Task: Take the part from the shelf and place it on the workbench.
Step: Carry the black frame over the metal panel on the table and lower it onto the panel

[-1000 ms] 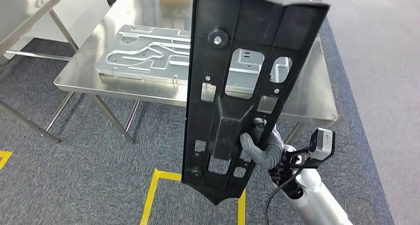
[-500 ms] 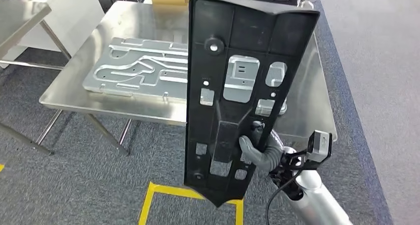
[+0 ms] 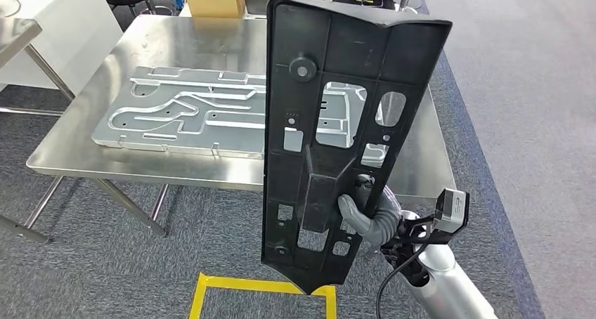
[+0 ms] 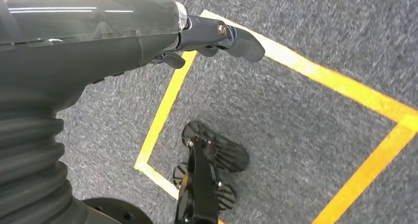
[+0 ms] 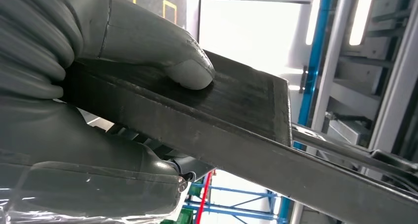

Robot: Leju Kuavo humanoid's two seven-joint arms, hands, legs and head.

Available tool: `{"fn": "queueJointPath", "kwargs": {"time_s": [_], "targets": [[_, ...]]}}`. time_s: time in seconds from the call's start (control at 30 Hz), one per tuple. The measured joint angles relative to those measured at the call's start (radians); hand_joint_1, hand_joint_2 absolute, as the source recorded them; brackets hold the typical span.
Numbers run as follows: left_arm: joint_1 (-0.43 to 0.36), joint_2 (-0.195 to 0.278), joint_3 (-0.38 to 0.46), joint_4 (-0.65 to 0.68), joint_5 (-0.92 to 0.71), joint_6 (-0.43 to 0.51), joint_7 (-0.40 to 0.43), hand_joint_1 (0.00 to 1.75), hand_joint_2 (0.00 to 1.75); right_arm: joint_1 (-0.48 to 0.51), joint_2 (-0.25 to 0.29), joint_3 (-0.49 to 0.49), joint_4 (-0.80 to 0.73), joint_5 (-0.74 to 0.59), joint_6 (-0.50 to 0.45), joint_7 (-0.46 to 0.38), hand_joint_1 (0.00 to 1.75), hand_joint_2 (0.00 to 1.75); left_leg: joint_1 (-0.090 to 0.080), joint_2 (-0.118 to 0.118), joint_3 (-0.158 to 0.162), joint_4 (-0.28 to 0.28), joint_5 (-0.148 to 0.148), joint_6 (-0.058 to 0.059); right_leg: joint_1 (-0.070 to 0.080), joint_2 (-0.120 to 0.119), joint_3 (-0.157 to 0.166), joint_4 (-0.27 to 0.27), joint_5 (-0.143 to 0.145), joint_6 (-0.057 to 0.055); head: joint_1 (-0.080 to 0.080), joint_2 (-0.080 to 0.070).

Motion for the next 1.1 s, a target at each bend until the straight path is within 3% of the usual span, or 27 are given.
{"fn": "queueJointPath", "kwargs": {"time_s": [0.07,0.13,0.17,0.2,0.23,0.27,0.3,0.37,0.47,0.53,0.6,0.67,0.7,0.73,0.77,0.83,0.87,0.93,1.03,1.1], "targets": [[-0.002,-0.001,0.000,0.000,-0.006,-0.005,-0.002,0.00,1.75,0.000,0.000,-0.001,-0.004,0.002,-0.002,0.000,1.75,1.75,0.006,0.012,0.009,-0.013,0.012,0.005,0.000,-0.022,-0.025,0.057,-0.039,0.011,0.000,0.000],[-0.002,-0.001,0.000,0.000,-0.010,-0.010,-0.004,0.00,1.75,0.004,0.000,-0.002,-0.006,0.003,-0.004,0.000,1.75,1.75,0.006,0.024,0.009,-0.015,0.013,0.009,-0.006,-0.044,-0.086,0.187,-0.108,0.022,0.000,0.000],[-0.002,-0.001,0.000,0.000,-0.011,-0.012,-0.004,0.00,1.75,0.007,0.000,-0.002,-0.006,0.003,-0.004,0.000,1.75,1.75,0.006,0.030,0.009,-0.015,0.012,0.009,-0.010,-0.048,-0.116,0.248,-0.132,0.026,0.000,0.000],[-0.002,-0.001,0.000,0.000,-0.012,-0.013,-0.005,0.00,1.75,0.011,0.000,-0.002,-0.006,0.003,-0.004,0.000,1.75,1.75,0.006,0.036,0.010,-0.014,0.010,0.008,-0.014,-0.051,-0.132,0.280,-0.137,0.030,0.000,0.000],[-0.002,-0.001,0.000,0.000,-0.013,-0.013,-0.005,0.00,1.75,0.014,0.000,-0.002,-0.006,0.003,-0.004,0.000,1.75,1.75,0.006,0.042,0.010,-0.013,0.008,0.006,-0.018,-0.054,-0.128,0.271,-0.122,0.033,0.000,0.000],[-0.002,-0.001,0.000,0.000,-0.013,-0.013,-0.005,0.00,1.75,0.015,0.000,-0.002,-0.007,0.003,-0.004,0.000,1.75,1.75,0.007,0.048,0.012,-0.010,0.005,0.004,-0.021,-0.060,-0.102,0.222,-0.091,0.035,0.000,0.000],[-0.003,-0.001,0.000,0.000,-0.013,-0.014,-0.005,0.00,1.75,0.016,-0.001,-0.002,-0.008,0.003,-0.004,0.000,1.75,1.75,0.007,0.054,0.014,-0.007,0.001,0.001,-0.022,-0.072,-0.062,0.147,-0.055,0.036,0.000,0.000],[-0.003,-0.001,0.000,0.000,-0.014,-0.014,-0.005,0.00,1.75,0.016,-0.001,-0.003,-0.012,0.004,-0.005,-0.001,1.75,1.75,0.003,0.062,0.017,-0.001,-0.008,-0.009,-0.018,-0.092,0.000,0.028,-0.015,0.028,0.000,0.000],[-0.006,-0.001,0.000,0.000,-0.011,-0.013,-0.010,0.00,1.75,0.018,-0.003,-0.003,-0.020,0.032,-0.019,-0.004,1.75,1.75,-0.001,0.072,0.022,0.001,-0.015,-0.026,-0.013,-0.086,0.012,0.000,-0.013,0.008,0.000,0.000],[-0.006,-0.002,0.001,0.000,-0.006,-0.013,-0.018,0.00,1.75,0.018,-0.006,-0.004,-0.033,0.058,-0.055,0.010,1.75,1.75,0.003,0.065,0.017,0.020,-0.032,-0.037,-0.015,-0.079,0.015,-0.005,-0.011,-0.005,0.000,0.000],[-0.004,-0.004,0.004,0.000,0.000,-0.014,-0.029,0.00,1.75,0.020,-0.008,-0.007,-0.048,0.073,-0.110,0.038,1.75,1.75,0.007,0.044,-0.023,0.110,-0.086,-0.045,-0.018,-0.075,0.017,-0.009,-0.010,-0.016,0.000,0.000],[-0.001,-0.004,0.010,0.000,-0.001,-0.017,-0.039,0.00,1.75,0.029,-0.010,-0.017,-0.054,0.093,-0.160,0.052,1.75,1.75,0.007,0.032,-0.090,0.246,-0.145,-0.048,-0.015,-0.071,0.017,-0.008,-0.011,-0.020,0.000,0.000],[0.001,-0.004,0.013,0.000,-0.004,-0.020,-0.041,0.00,1.75,0.030,-0.011,-0.023,-0.051,0.108,-0.173,0.049,1.75,1.75,0.007,0.030,-0.113,0.288,-0.152,-0.048,-0.014,-0.067,0.017,-0.008,-0.012,-0.021,0.000,0.000],[0.002,-0.004,0.015,0.000,-0.008,-0.023,-0.042,0.00,1.75,0.027,-0.011,-0.031,-0.042,0.126,-0.177,0.040,1.75,1.75,0.007,0.030,-0.120,0.294,-0.140,-0.047,-0.013,-0.064,0.017,-0.008,-0.012,-0.021,0.000,0.000],[0.002,-0.004,0.016,0.000,-0.012,-0.025,-0.042,0.00,1.75,0.019,-0.011,-0.039,-0.028,0.144,-0.172,0.028,1.75,1.75,0.007,0.030,-0.107,0.260,-0.110,-0.045,-0.012,-0.060,0.017,-0.006,-0.012,-0.020,0.000,0.000],[-0.001,-0.004,0.019,0.000,-0.019,-0.028,-0.040,0.00,1.75,-0.007,-0.010,-0.058,0.005,0.177,-0.156,0.006,1.75,1.75,0.005,0.029,-0.050,0.128,-0.037,-0.036,-0.011,-0.053,0.019,-0.003,-0.015,-0.016,0.000,0.000],[-0.004,-0.004,0.021,0.000,-0.021,-0.028,-0.038,0.00,1.75,-0.022,-0.010,-0.068,0.020,0.192,-0.151,0.003,1.75,1.75,0.003,0.028,-0.026,0.070,-0.015,-0.031,-0.009,-0.051,0.018,0.000,-0.016,-0.012,0.000,0.000],[-0.006,-0.004,0.024,0.000,-0.026,-0.029,-0.036,0.00,1.75,-0.057,-0.006,-0.086,0.048,0.216,-0.149,0.016,1.75,1.75,-0.002,0.027,-0.008,0.021,-0.008,-0.021,-0.008,-0.049,0.015,0.002,-0.015,-0.001,0.000,0.000],[-0.007,-0.004,0.026,0.000,-0.034,-0.035,-0.035,0.00,1.75,-0.107,-0.001,-0.103,0.089,0.234,-0.158,0.046,1.75,1.75,0.000,0.028,-0.005,0.010,0.000,-0.003,-0.009,-0.049,0.011,0.009,-0.021,0.017,0.000,0.000],[-0.008,-0.004,0.026,0.000,-0.036,-0.043,-0.038,0.00,1.75,-0.130,0.000,-0.117,0.115,0.230,-0.153,0.048,1.75,1.75,0.004,0.029,-0.002,0.002,0.008,0.008,-0.011,-0.051,-0.022,0.081,-0.066,0.026,0.000,0.000]]}}
